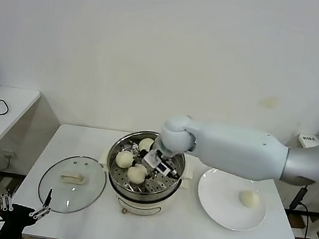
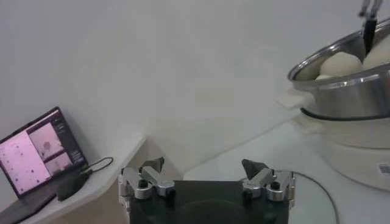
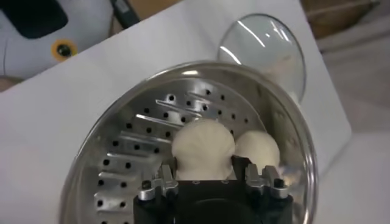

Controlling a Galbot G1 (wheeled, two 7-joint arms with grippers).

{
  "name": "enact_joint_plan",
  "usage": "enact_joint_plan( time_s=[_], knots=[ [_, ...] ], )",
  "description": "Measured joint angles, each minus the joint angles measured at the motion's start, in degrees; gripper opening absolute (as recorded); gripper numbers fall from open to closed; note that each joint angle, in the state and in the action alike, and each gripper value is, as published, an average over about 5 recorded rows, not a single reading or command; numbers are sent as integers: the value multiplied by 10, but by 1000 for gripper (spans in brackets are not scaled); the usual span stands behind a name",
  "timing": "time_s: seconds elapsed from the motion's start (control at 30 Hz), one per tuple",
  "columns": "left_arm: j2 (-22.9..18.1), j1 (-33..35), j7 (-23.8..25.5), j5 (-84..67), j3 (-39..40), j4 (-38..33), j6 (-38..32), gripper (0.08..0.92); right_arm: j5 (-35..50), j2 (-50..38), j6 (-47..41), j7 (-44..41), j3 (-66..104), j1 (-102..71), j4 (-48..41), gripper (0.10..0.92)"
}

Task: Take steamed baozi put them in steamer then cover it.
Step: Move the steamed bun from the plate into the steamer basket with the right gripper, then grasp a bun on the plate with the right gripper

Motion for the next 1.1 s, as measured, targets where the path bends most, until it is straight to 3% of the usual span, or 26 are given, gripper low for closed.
enact_joint_plan(
  time_s=[0.13,0.4,0.77,1.1],
  knots=[
    [0,-1,0,0,0,1,0,823,-15,6,16,5,-2,-4,-5,612],
    [0,-3,0,0,1,3,-1,823,-21,1,29,4,-1,7,1,803],
    [8,-11,0,-3,7,5,-1,823,44,-82,-19,-38,20,73,46,823],
    [22,-20,2,-3,20,4,-1,823,73,-245,-119,-84,45,90,92,823]
  ],
)
